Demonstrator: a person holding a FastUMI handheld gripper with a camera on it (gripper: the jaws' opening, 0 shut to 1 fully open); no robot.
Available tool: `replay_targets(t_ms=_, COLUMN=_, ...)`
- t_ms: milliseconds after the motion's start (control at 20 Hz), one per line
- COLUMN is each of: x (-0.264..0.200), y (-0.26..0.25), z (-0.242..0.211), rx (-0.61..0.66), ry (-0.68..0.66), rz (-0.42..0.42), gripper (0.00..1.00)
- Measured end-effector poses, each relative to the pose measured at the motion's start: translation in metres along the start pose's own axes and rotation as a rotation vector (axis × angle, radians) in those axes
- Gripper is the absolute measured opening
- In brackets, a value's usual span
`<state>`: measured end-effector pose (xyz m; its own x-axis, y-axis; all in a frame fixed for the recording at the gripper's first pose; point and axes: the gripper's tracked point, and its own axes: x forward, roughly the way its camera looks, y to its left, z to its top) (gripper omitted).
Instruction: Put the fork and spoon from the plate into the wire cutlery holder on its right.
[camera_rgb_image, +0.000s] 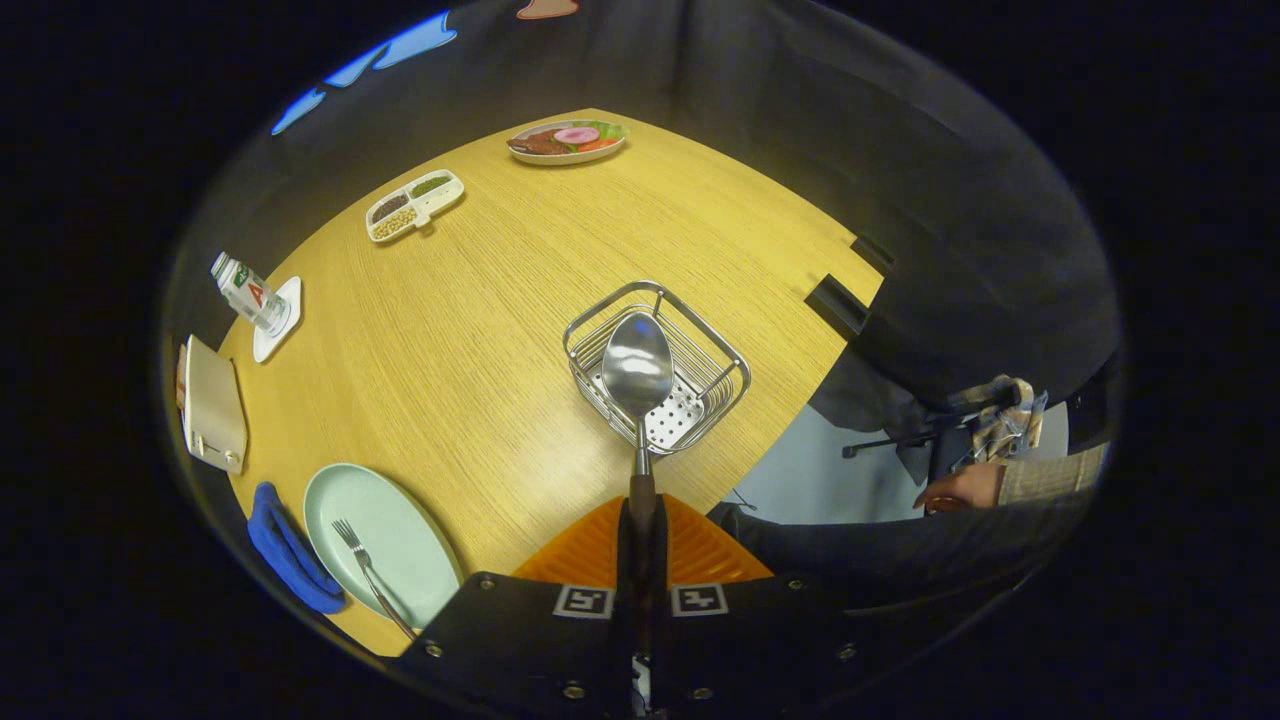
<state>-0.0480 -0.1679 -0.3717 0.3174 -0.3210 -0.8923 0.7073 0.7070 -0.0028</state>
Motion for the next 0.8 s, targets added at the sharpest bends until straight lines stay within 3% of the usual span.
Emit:
replay_targets(t_ms=150, x=-0.007, y=0.001, z=0.019, rx=-0.008, ry=-0.057, rz=0.002, gripper=0.14)
replay_targets(t_ms=200, x=-0.010, y=0.003, z=0.024, rx=-0.014, ry=-0.071, rz=0.005, gripper=0.20)
replay_targets(t_ms=250, x=-0.012, y=0.004, z=0.029, rx=-0.025, ry=-0.087, rz=0.009, gripper=0.39)
replay_targets(t_ms=300, x=-0.015, y=0.005, z=0.031, rx=-0.043, ry=-0.101, rz=0.008, gripper=0.41)
replay_targets(t_ms=400, x=-0.022, y=0.007, z=0.040, rx=-0.082, ry=-0.134, rz=-0.001, gripper=0.65)
replay_targets(t_ms=800, x=-0.045, y=0.048, z=0.053, rx=-0.208, ry=-0.237, rz=0.051, gripper=0.66)
